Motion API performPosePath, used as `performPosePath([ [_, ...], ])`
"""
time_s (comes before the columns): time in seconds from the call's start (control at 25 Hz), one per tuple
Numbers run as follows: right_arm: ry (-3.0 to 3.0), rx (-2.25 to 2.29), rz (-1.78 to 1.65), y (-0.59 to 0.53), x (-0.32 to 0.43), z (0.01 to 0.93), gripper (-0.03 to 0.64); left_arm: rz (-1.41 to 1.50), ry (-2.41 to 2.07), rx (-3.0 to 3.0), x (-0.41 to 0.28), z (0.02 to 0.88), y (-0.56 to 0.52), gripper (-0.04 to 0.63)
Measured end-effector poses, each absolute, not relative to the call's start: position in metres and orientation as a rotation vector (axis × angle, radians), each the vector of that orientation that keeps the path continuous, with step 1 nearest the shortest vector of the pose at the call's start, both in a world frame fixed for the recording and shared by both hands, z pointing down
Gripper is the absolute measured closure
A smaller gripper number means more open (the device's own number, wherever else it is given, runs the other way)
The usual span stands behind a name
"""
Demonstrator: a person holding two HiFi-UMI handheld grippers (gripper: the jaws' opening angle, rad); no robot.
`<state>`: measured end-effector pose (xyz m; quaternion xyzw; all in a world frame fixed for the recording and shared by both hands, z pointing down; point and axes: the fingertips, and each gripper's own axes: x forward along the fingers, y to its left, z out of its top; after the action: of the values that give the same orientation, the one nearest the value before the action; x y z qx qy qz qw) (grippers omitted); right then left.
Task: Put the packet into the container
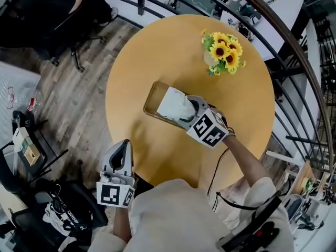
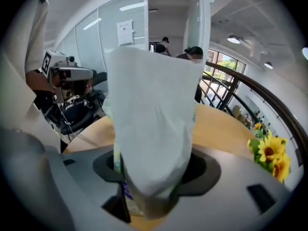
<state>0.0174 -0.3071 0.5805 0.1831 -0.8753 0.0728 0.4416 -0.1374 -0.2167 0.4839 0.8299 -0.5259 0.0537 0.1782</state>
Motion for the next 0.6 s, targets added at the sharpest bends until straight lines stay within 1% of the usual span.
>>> performPosePath([
  [0.24,-2.119,0.388,0.189,-0.310,0.008,0.609,0.336,0.139,-1.523,2.322,-0.147,0.483,-0.208,0.591],
  [0.6,-1.988,0.353,0.222,-0.310,0.018,0.657,0.336,0.136,-1.578,2.281,-0.166,0.483,-0.200,0.591],
])
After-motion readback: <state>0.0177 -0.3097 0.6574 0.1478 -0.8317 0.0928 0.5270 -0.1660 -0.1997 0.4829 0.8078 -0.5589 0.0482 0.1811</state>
